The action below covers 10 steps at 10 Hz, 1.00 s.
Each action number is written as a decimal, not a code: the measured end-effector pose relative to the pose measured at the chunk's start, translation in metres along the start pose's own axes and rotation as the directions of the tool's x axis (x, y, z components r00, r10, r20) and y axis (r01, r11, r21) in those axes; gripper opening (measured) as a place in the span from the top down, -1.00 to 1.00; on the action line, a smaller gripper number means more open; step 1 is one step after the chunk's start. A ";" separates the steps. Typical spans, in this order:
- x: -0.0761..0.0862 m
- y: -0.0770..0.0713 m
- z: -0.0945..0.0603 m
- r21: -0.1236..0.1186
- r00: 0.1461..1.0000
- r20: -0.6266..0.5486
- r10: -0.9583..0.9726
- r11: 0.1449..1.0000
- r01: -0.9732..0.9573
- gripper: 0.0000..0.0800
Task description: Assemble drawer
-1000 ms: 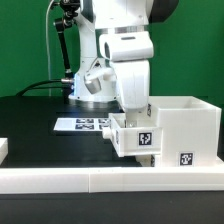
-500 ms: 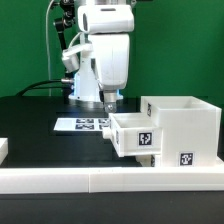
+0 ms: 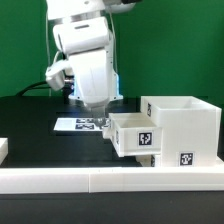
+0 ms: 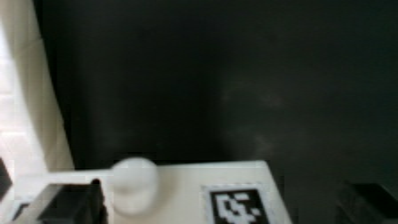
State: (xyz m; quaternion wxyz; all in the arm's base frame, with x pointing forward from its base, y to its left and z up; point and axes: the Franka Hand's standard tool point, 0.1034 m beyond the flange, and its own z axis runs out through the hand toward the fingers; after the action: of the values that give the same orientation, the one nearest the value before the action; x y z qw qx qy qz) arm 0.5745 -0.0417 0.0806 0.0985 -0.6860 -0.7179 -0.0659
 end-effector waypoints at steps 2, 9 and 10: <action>-0.005 0.011 0.012 -0.004 0.995 -0.099 0.004 1.000 -0.005 -0.62; 0.018 0.015 0.028 -0.014 0.996 -0.091 0.023 1.000 -0.024 -0.62; 0.018 0.015 0.028 -0.014 0.996 -0.091 0.023 1.000 -0.024 -0.62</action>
Offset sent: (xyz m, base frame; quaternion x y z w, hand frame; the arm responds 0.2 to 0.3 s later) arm 0.0095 0.0254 -0.0043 -0.0006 0.0143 0.0332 0.9993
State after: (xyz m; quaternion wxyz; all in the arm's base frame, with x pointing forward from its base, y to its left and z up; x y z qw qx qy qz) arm 0.5870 -0.0170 0.0570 0.1266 -0.6915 -0.7039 -0.1012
